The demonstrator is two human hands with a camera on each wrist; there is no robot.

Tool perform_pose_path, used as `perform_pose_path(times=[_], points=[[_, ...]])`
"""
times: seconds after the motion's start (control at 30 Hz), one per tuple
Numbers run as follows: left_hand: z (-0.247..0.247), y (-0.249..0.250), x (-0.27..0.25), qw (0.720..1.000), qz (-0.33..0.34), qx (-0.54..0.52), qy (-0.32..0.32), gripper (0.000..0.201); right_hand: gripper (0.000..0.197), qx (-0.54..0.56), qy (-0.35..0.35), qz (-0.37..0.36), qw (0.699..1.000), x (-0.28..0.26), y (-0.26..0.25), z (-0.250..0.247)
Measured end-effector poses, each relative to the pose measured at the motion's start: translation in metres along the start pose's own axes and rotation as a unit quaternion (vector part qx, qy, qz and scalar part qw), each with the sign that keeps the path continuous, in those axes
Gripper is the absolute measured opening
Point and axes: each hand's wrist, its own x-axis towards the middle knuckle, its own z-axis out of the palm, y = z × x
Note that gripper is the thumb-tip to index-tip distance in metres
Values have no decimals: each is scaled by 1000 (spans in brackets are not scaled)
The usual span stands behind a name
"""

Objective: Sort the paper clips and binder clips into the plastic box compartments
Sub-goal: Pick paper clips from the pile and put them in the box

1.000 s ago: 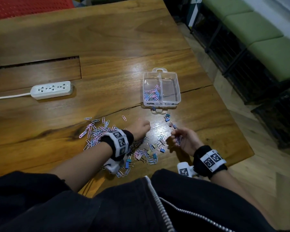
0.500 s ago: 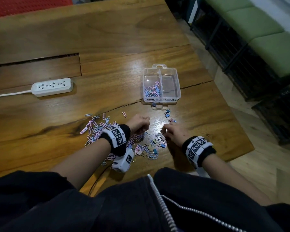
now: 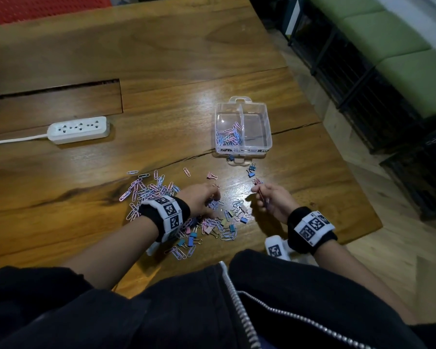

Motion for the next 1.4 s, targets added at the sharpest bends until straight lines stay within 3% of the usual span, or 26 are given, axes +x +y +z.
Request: perform_pose_path(times=[0.07, 0.13, 0.2, 0.4, 0.47, 0.53, 0.6, 0.63, 0.73, 0.77, 0.83, 0.93, 1.0, 1.1, 1.17, 1.27, 1.33, 1.4], points=[[2, -1, -1, 1000, 9, 27, 6, 36, 29, -5, -2, 20, 1000, 5, 0, 4], [2, -1, -3, 999, 19, 46, 4, 30, 26, -139, 18, -4, 990, 10, 2, 11], [3, -1, -6, 998, 17, 62, 0, 30, 23, -284, 41, -49, 957, 16, 5, 19], [8, -1, -11, 986, 7, 166, -2, 39, 14, -543, 32, -115, 831, 20, 0, 34], [10, -5, -12, 992, -4, 123, 8, 34, 14, -588, 22, -119, 799, 21, -2, 38], [8, -8, -11, 999, -29, -17, 31, 26, 13, -613, 11, -114, 781, 24, -2, 39], [2, -11, -9, 978, -63, -188, 61, 32, 11, -581, 11, -111, 806, 26, -1, 37], [-1, -13, -9, 950, -78, -298, 59, 34, 11, -544, 19, -110, 831, 27, -1, 36], [-9, -14, -13, 790, -57, -610, 5, 18, 17, -416, 54, -101, 902, 31, -1, 28], [-11, -14, -13, 758, -41, -651, -5, 10, 20, -374, 63, -96, 920, 29, -2, 25], [-12, -11, -13, 747, -24, -664, -3, 12, 21, -284, 75, -88, 952, 23, -5, 18], [-11, -3, -5, 762, -55, -645, -2, 31, 21, -112, 53, -52, 991, 11, -5, 9], [-11, 4, 0, 810, -93, -579, -12, 35, 25, -77, 37, -24, 996, 2, -4, 5], [-8, 13, 3, 893, -93, -440, -19, 33, 28, -144, 43, -1, 989, -7, 0, 10], [-5, 15, 2, 936, -59, -346, -16, 28, 26, -233, 42, -4, 972, -6, 7, 16], [-2, 13, 1, 980, -50, -194, 2, 30, 25, -384, 45, -42, 921, 4, 18, 25], [1, 12, 2, 995, -49, -88, 20, 34, 28, -459, 75, -54, 883, 10, 17, 31], [5, 13, 3, 999, -41, -6, 34, 34, 27, -462, 119, -67, 876, 12, 10, 36]])
